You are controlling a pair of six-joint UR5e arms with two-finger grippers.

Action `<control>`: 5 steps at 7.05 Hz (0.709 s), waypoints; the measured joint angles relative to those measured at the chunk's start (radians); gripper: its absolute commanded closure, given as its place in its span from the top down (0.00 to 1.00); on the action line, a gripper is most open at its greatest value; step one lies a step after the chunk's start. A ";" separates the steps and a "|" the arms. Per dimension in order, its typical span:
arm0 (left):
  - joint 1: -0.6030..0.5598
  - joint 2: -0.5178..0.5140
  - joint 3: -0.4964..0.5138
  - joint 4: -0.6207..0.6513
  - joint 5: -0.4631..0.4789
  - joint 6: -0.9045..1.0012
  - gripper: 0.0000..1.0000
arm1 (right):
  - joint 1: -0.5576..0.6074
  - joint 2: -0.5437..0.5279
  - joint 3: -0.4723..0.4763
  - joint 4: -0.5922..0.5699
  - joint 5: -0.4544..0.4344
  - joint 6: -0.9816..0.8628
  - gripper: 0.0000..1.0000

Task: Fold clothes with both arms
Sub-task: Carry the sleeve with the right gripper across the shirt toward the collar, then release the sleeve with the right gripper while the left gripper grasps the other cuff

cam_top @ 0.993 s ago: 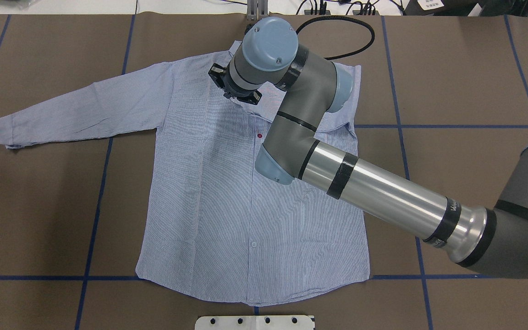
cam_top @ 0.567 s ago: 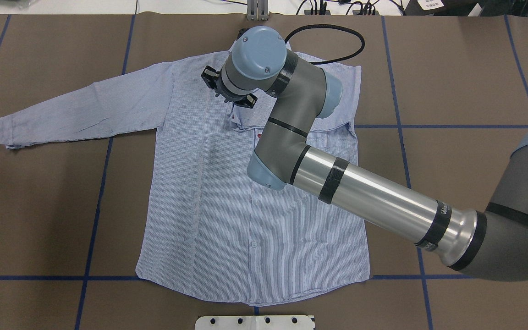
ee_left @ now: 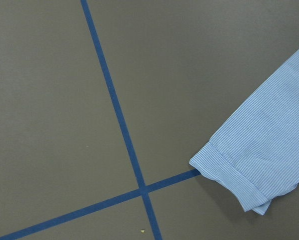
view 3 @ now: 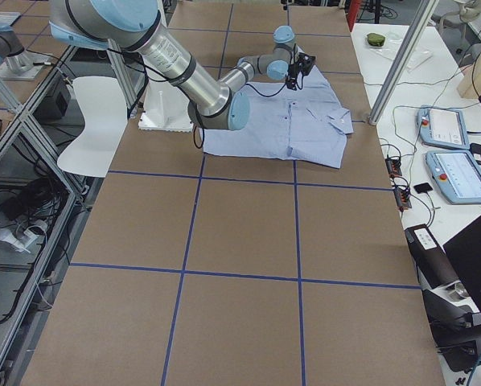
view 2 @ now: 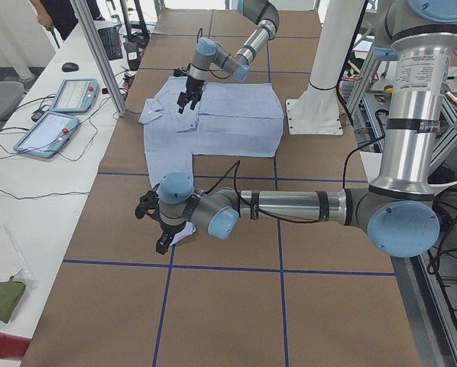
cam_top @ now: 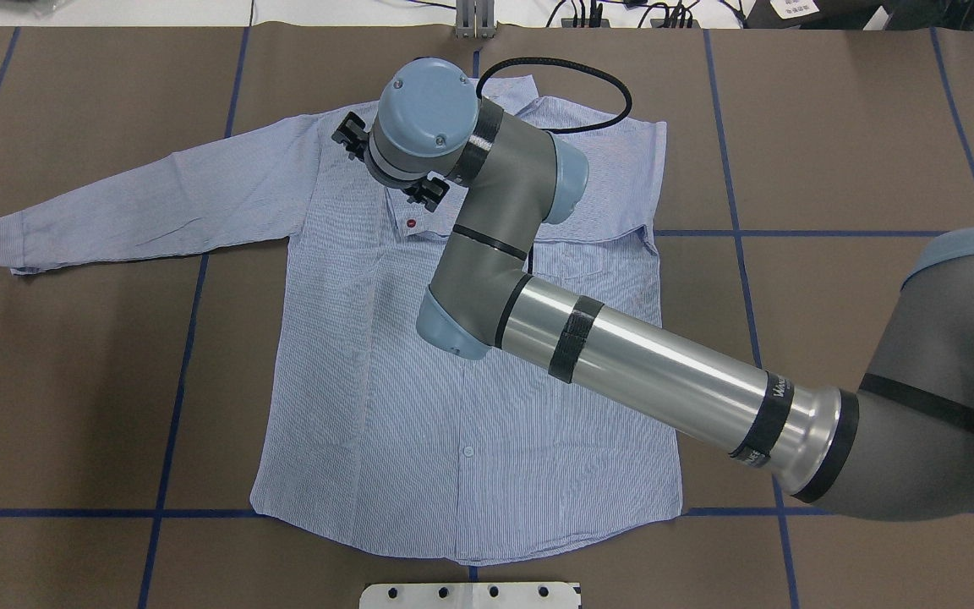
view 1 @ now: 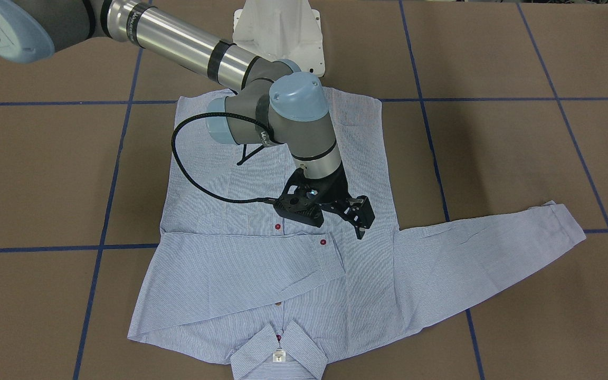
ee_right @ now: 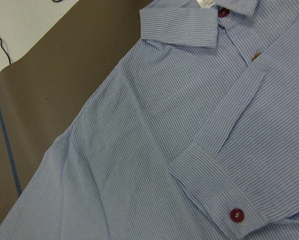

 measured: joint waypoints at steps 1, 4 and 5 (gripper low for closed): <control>0.040 -0.005 0.047 -0.103 -0.001 -0.170 0.99 | 0.014 -0.029 0.023 -0.001 0.003 0.008 0.99; 0.201 -0.019 0.177 -0.393 0.006 -0.689 0.84 | 0.102 -0.216 0.191 -0.004 0.105 0.009 0.99; 0.219 -0.018 0.199 -0.426 0.006 -0.736 0.70 | 0.124 -0.247 0.212 -0.004 0.142 0.007 0.99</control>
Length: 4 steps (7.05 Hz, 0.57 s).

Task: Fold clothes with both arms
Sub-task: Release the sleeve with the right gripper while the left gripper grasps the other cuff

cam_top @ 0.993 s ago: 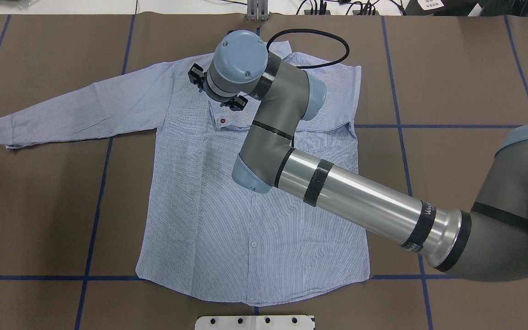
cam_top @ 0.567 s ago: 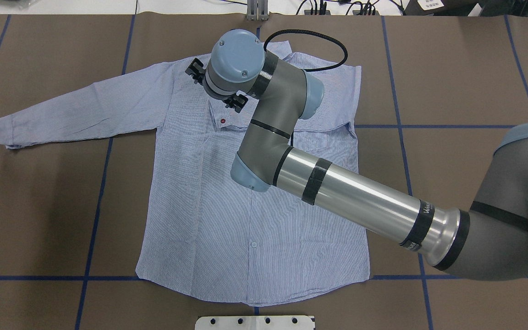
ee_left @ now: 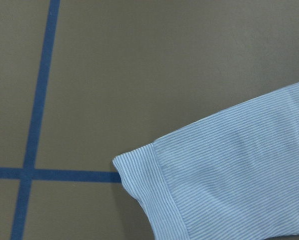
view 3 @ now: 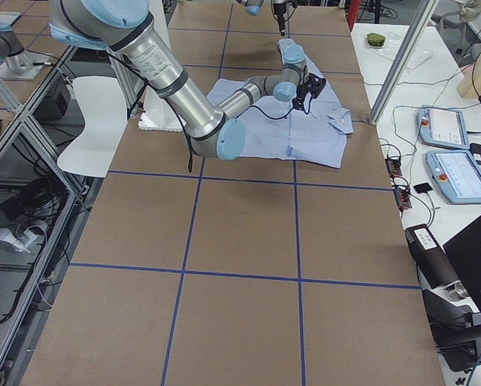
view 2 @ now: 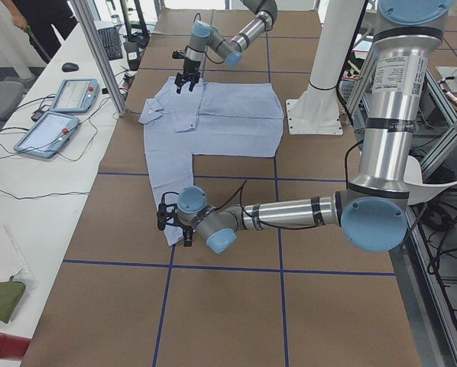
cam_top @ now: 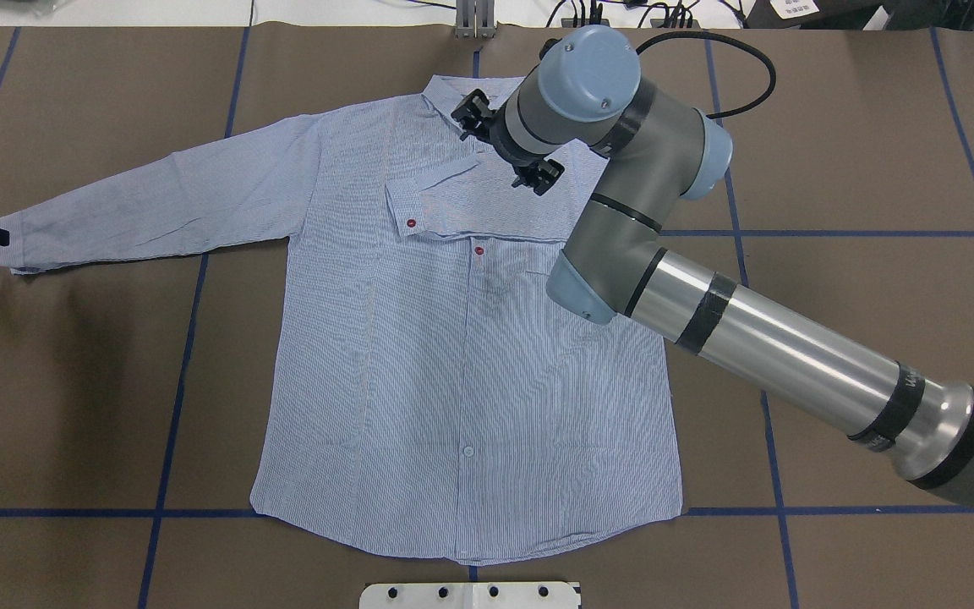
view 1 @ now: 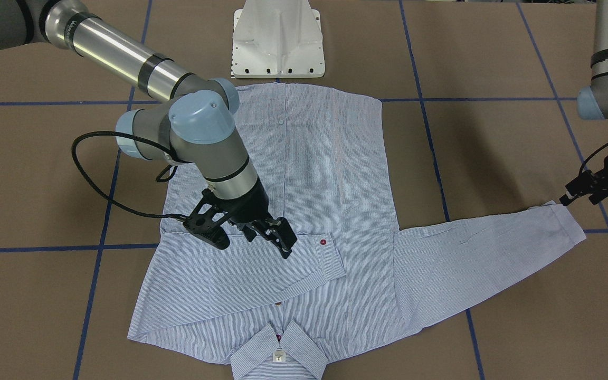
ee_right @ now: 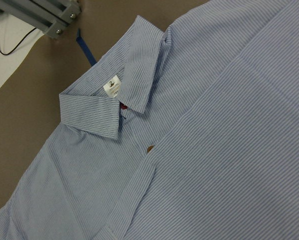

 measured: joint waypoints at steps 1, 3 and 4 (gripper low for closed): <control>0.007 0.000 0.013 -0.014 0.000 -0.017 0.63 | 0.011 -0.016 0.008 0.000 0.016 0.000 0.99; 0.011 -0.003 0.030 -0.020 0.001 -0.025 0.61 | 0.017 -0.031 0.018 -0.003 0.023 0.000 0.99; 0.013 -0.008 0.039 -0.020 0.001 -0.028 0.59 | 0.022 -0.038 0.023 -0.004 0.024 -0.001 0.99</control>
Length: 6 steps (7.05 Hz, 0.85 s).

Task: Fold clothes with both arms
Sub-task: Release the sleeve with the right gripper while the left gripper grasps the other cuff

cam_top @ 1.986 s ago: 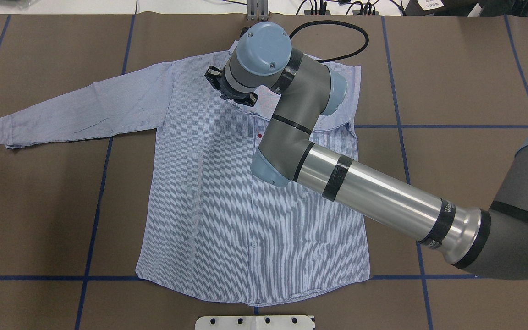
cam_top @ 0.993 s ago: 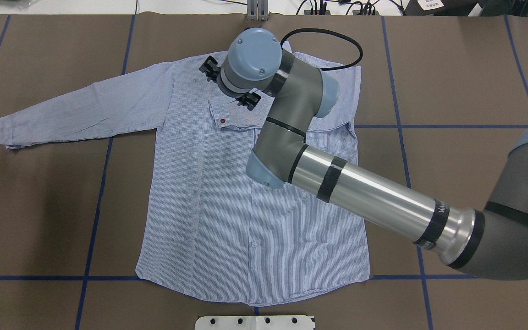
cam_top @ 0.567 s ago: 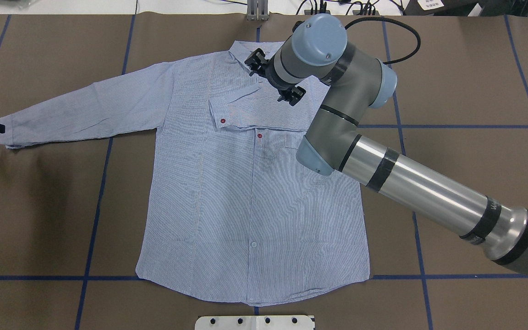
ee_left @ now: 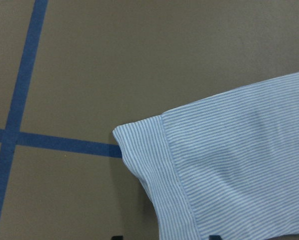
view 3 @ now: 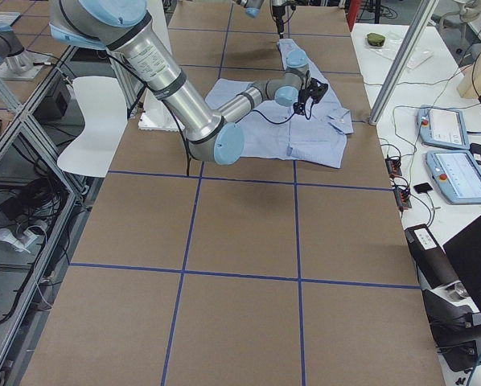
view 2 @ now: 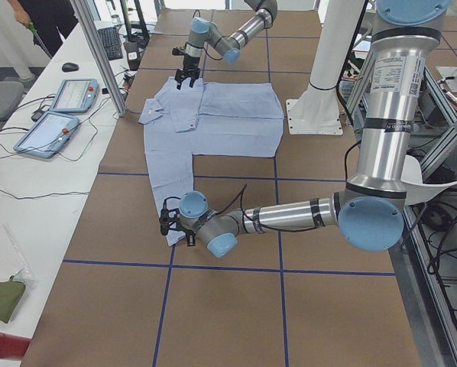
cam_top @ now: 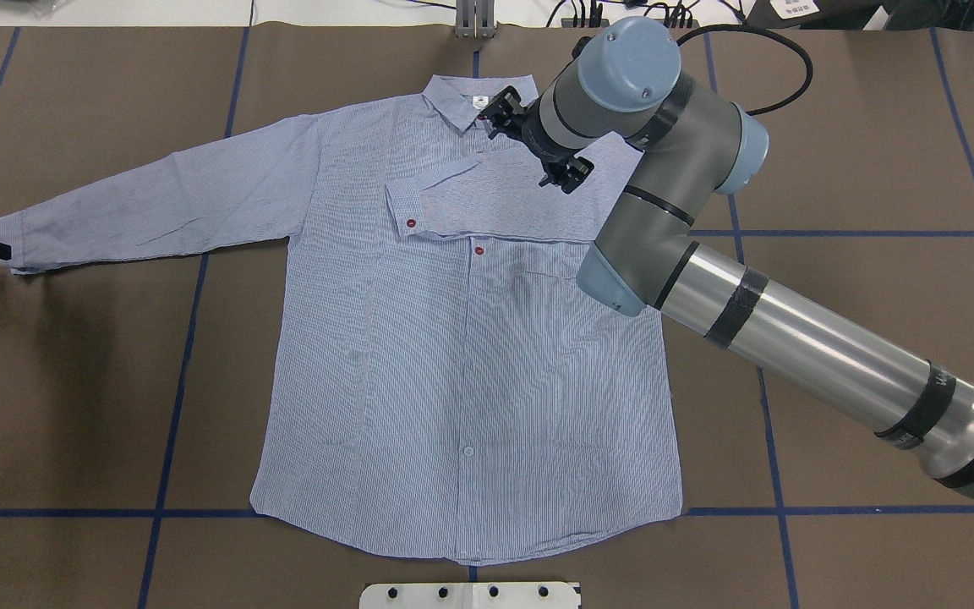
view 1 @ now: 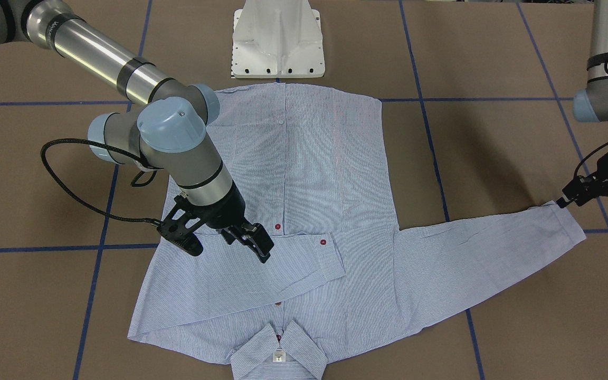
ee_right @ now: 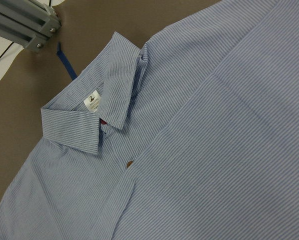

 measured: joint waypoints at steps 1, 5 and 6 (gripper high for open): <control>0.003 -0.005 0.003 -0.001 0.000 -0.008 0.52 | 0.003 -0.006 0.004 -0.001 0.000 0.000 0.99; 0.029 -0.015 0.008 -0.001 0.001 -0.020 0.15 | 0.006 -0.010 0.010 -0.001 0.000 0.001 0.99; 0.033 -0.015 0.009 0.000 0.002 -0.020 0.00 | 0.006 -0.010 0.010 -0.001 0.000 0.001 0.99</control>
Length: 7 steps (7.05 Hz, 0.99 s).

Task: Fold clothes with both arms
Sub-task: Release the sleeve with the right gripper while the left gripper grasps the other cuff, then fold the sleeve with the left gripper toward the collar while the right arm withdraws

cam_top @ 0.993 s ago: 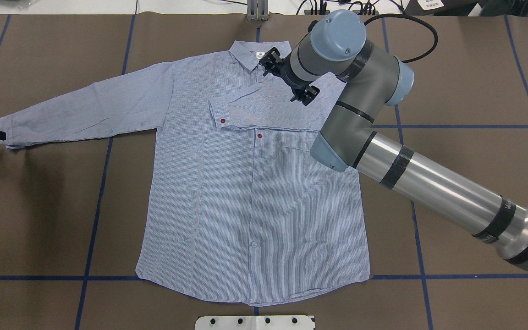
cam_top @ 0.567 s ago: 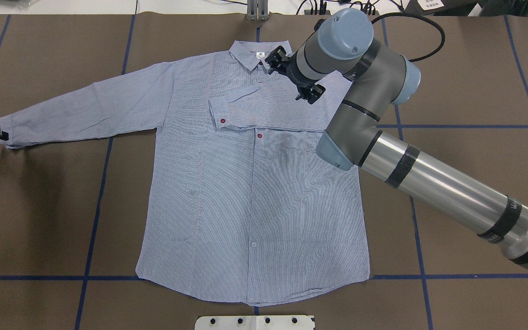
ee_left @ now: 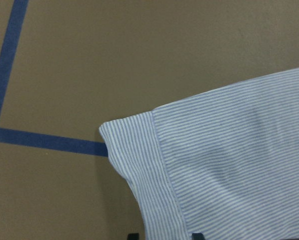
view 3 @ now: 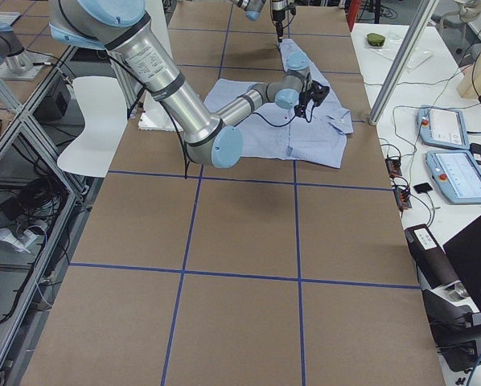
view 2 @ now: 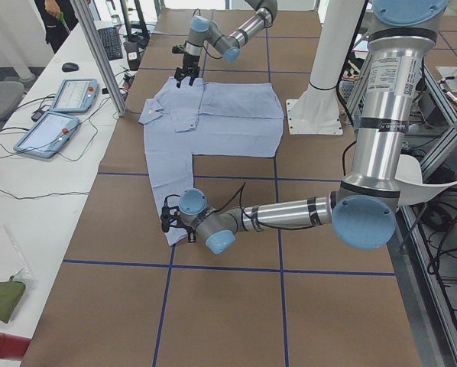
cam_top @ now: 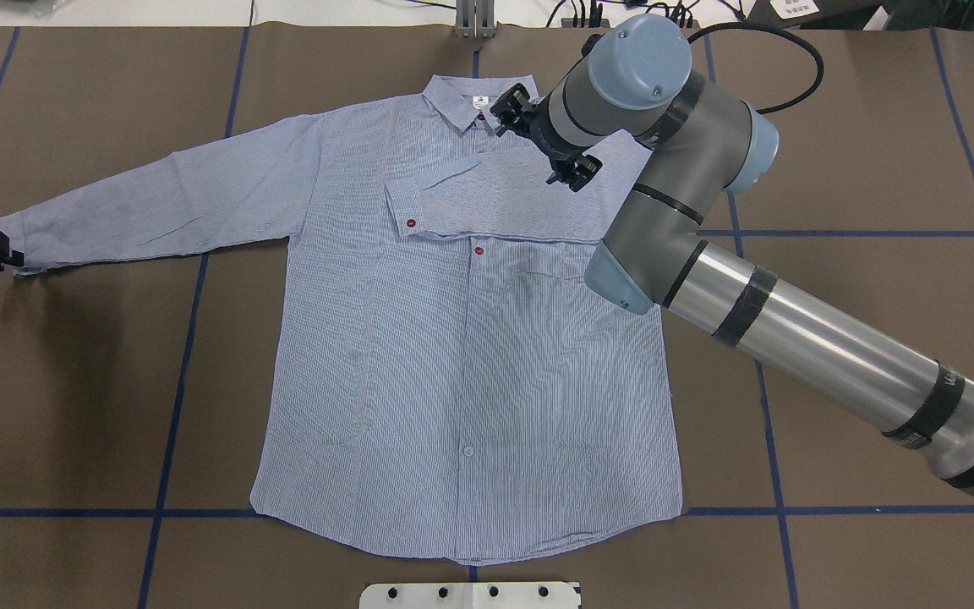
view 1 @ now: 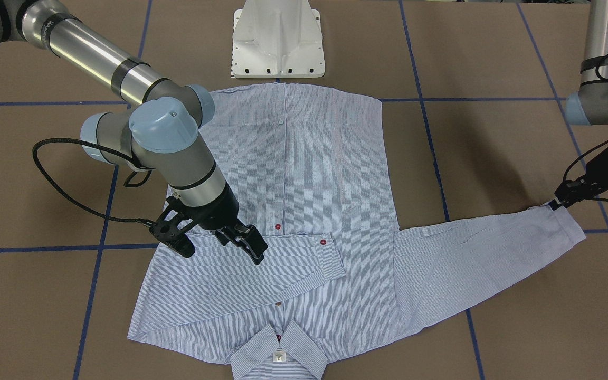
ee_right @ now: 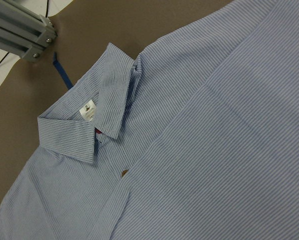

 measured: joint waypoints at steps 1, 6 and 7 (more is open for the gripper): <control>0.001 -0.001 -0.001 0.000 0.000 0.000 0.00 | 0.000 0.000 0.000 0.000 0.000 0.000 0.99; 0.003 -0.115 -0.130 0.014 0.000 -0.060 0.00 | 0.101 -0.152 0.126 0.000 0.123 -0.046 0.99; 0.022 -0.183 -0.143 0.017 -0.001 -0.132 0.00 | 0.152 -0.241 0.183 0.002 0.179 -0.126 0.99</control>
